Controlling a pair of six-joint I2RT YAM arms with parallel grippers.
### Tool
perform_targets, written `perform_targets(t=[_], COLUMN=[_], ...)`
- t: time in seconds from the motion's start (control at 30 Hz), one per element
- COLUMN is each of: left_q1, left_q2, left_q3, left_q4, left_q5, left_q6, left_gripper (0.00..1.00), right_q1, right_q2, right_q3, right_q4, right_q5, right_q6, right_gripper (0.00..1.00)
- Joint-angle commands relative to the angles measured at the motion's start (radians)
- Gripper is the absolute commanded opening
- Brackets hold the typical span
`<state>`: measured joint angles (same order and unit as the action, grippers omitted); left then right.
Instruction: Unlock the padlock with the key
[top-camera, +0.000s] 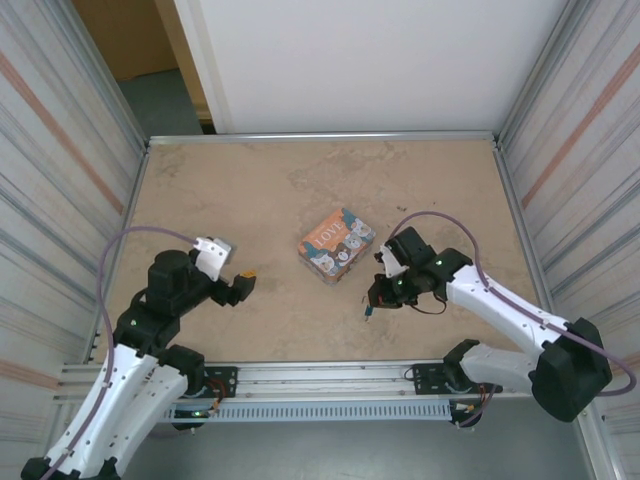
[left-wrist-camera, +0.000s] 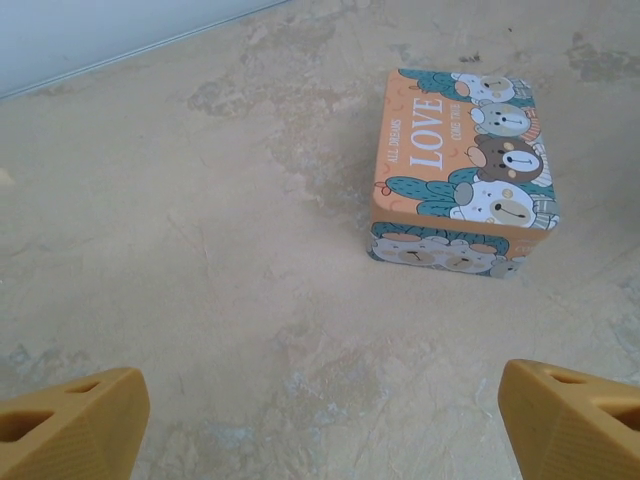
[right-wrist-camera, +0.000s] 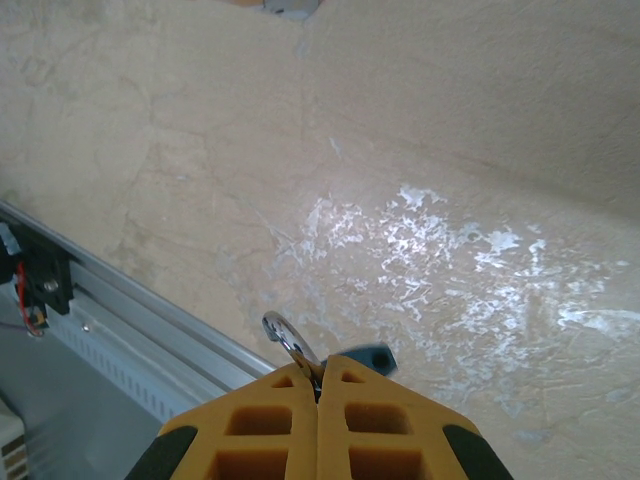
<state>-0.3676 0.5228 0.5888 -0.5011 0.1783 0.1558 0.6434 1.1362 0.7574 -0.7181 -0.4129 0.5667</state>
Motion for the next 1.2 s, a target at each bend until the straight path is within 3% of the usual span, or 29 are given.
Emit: perform_targets(t=[0.0,1.17], left_q1=[0.005,0.005], left_q2=[0.023,0.029], left_q3=[0.007,0.011], left_q4=[0.014,0.001], left_q5=[-0.037,-0.039], left_q6=[0.041,0.048], left_gripper=[0.91,0.91], right_q1=[0.027,0.165], right_q2=[0.027,0.374], right_q3=[0.020,0.034], right_q4=[0.004,0.143], right_q5=[-0.024,-0.033], right_q6=[-0.018,-0.034], right_gripper=[0.00,0.00])
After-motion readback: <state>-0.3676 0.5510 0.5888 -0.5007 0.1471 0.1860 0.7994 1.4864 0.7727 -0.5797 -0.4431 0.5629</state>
